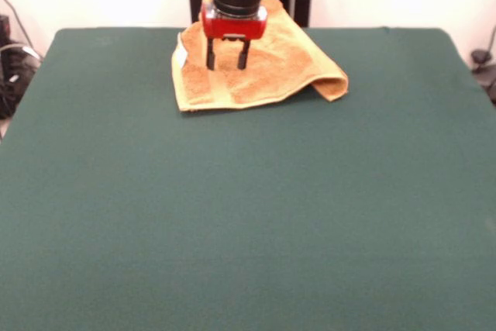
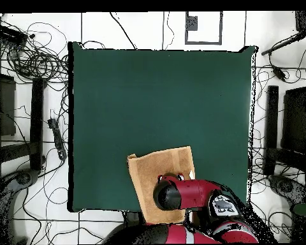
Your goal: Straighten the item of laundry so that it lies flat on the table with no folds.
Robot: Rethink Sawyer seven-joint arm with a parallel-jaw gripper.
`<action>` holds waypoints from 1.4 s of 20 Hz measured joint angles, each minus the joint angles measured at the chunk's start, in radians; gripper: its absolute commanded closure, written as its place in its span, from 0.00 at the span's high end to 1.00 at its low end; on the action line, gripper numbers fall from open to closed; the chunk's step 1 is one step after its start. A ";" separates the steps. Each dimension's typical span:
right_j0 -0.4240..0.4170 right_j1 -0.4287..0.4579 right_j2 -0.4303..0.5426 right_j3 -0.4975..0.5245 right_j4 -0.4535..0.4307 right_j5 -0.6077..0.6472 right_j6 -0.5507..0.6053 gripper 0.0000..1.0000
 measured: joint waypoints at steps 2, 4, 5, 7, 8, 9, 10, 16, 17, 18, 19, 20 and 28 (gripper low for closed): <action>0.000 0.000 0.000 0.000 0.000 0.000 0.000 1.00; 0.000 0.000 0.000 -0.001 0.000 0.000 0.000 1.00; 0.000 0.000 0.000 -0.001 0.000 0.000 0.000 1.00; 0.000 0.000 0.000 -0.001 0.000 0.000 0.000 1.00; 0.000 0.001 0.000 -0.001 0.000 0.000 0.000 1.00; 0.000 0.001 0.000 -0.001 0.000 0.000 0.000 1.00; 0.000 0.001 0.000 -0.001 0.000 0.000 0.000 1.00; -0.002 0.001 0.000 -0.001 0.000 0.000 0.000 1.00; -0.004 0.000 0.002 -0.001 0.000 0.000 0.000 1.00; -0.005 0.000 0.003 -0.001 0.000 0.001 0.000 1.00; -0.015 -0.001 0.010 0.001 0.000 0.003 0.000 1.00; -0.023 -0.002 0.016 0.001 0.000 0.008 0.000 1.00; -0.118 -0.018 0.105 -0.013 -0.006 0.128 0.000 1.00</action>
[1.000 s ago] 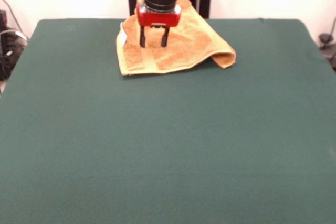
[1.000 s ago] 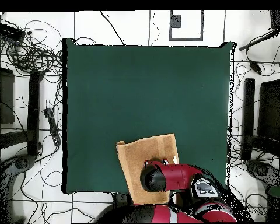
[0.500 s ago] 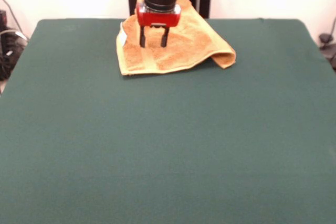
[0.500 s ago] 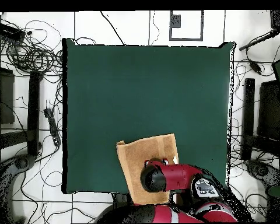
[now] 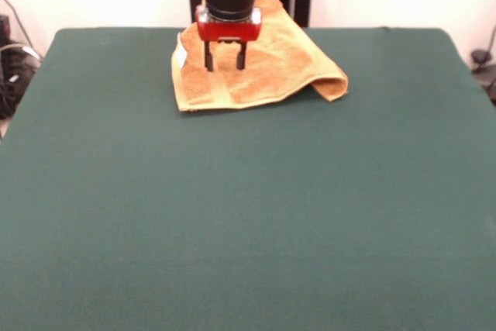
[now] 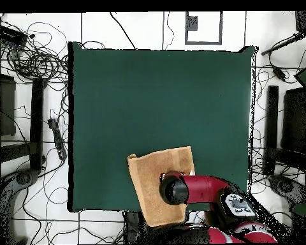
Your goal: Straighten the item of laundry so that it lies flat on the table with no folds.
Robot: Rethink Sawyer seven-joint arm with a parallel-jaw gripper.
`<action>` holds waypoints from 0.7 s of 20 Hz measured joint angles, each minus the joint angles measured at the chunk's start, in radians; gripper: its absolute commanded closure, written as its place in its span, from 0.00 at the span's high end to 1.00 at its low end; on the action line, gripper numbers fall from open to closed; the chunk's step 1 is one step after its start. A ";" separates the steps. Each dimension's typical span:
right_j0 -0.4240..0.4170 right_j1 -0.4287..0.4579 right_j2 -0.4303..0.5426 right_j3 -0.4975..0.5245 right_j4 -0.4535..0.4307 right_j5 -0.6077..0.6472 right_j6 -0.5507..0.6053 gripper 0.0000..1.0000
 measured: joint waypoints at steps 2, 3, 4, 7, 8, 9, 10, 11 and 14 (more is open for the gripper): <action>-0.030 -0.002 0.033 -0.013 -0.007 0.057 0.000 1.00; -0.040 -0.003 0.045 -0.018 -0.009 0.078 0.000 1.00; -0.051 -0.003 0.059 -0.026 -0.012 0.106 0.000 1.00; -0.082 -0.001 0.102 -0.053 -0.021 0.197 0.000 1.00; -0.086 0.000 0.107 -0.058 -0.022 0.211 0.000 1.00; -0.091 0.002 0.115 -0.063 -0.023 0.228 0.000 1.00; -0.098 0.003 0.128 -0.073 -0.028 0.257 0.000 1.00; -0.102 0.005 0.135 -0.080 -0.031 0.275 0.000 1.00; -0.103 0.011 0.148 -0.100 -0.039 0.321 0.000 1.00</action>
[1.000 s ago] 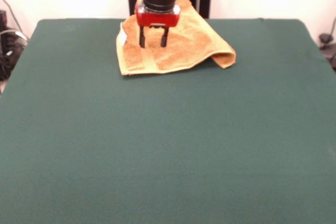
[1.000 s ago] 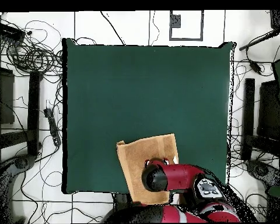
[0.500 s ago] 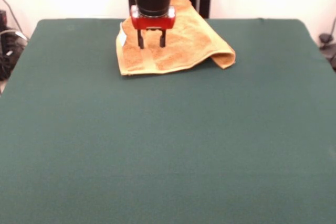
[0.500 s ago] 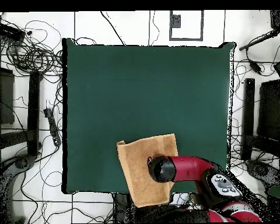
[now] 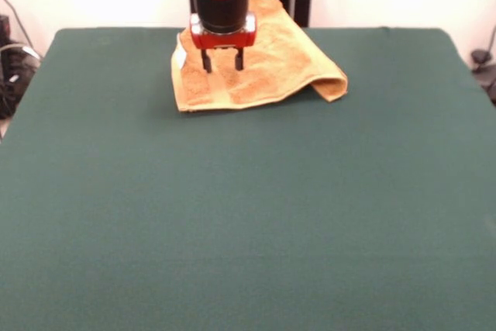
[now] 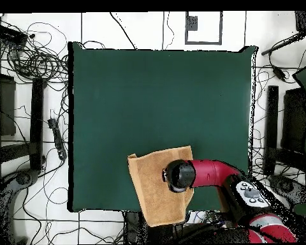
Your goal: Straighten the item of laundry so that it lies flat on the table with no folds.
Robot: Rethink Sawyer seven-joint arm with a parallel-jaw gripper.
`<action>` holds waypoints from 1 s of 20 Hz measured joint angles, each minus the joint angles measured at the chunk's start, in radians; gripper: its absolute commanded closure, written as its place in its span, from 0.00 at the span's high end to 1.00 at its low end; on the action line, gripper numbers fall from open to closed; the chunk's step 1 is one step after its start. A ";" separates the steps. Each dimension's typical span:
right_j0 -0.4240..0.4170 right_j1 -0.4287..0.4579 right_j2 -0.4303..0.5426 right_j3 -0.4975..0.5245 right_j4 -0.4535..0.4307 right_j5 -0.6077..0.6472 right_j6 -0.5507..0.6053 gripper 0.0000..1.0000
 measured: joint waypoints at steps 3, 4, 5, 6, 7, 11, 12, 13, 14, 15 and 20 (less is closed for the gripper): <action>0.000 0.004 0.008 -0.013 -0.007 0.029 0.000 1.00; 0.000 0.004 0.010 -0.015 -0.010 0.036 0.000 1.00; 0.000 0.005 0.012 -0.018 -0.013 0.043 0.000 1.00; 0.000 0.005 0.014 -0.020 -0.016 0.047 0.000 1.00; 0.000 0.005 0.015 -0.020 -0.018 0.048 0.000 1.00; 0.000 0.003 0.017 -0.019 -0.023 0.048 0.000 1.00; 0.000 0.003 0.017 -0.018 -0.024 0.047 0.000 1.00; 0.000 0.002 0.017 -0.018 -0.025 0.047 0.000 1.00; 0.000 0.002 0.017 -0.018 -0.025 0.047 0.000 1.00; 0.000 0.002 0.017 -0.018 -0.025 0.047 0.000 1.00; -0.001 -0.001 0.019 -0.017 -0.033 0.046 0.000 1.00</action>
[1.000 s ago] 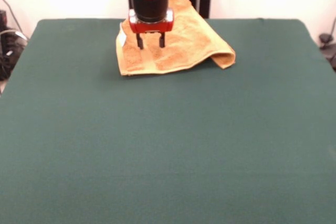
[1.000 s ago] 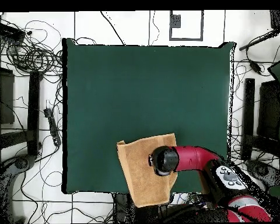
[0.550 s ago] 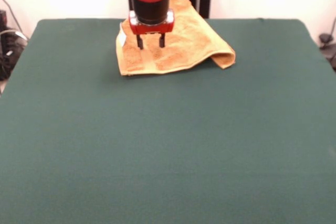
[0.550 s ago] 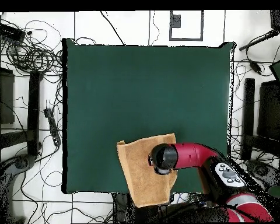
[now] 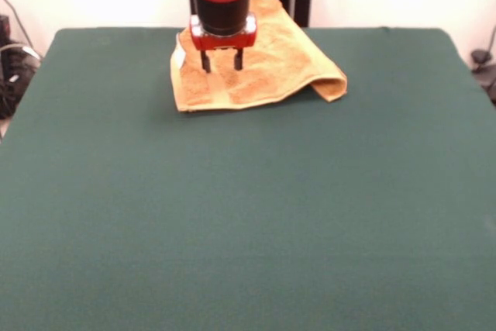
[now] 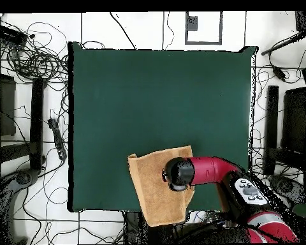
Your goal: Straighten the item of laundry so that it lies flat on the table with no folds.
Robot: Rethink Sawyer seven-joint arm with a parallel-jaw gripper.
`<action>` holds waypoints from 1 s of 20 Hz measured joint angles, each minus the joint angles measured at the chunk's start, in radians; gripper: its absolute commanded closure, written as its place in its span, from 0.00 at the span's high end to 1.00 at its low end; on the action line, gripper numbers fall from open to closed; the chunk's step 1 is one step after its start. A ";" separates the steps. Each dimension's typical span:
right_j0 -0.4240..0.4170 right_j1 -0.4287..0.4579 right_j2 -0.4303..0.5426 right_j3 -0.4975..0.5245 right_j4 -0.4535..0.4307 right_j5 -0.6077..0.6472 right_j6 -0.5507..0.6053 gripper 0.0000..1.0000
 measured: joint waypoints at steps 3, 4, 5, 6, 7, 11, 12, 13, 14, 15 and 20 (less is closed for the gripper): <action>-0.005 -0.002 0.003 0.001 -0.005 0.000 0.000 1.00; -0.008 -0.004 0.005 0.001 -0.007 0.000 0.000 1.00; -0.023 -0.009 0.013 0.003 -0.012 -0.001 0.000 1.00; -0.028 -0.011 0.017 0.003 -0.015 -0.001 0.000 1.00; -0.037 -0.013 0.021 0.003 -0.018 -0.002 0.000 1.00; -0.079 -0.025 0.030 0.002 -0.044 -0.002 0.000 1.00; -0.091 -0.029 0.030 0.002 -0.051 -0.002 0.000 1.00; -0.100 -0.032 0.030 0.002 -0.055 -0.002 0.000 1.00; -0.105 -0.035 0.030 0.001 -0.058 -0.002 0.000 1.00; -0.110 -0.038 0.030 0.001 -0.061 -0.002 0.000 1.00; -0.138 -0.062 0.032 -0.005 -0.082 -0.002 0.000 1.00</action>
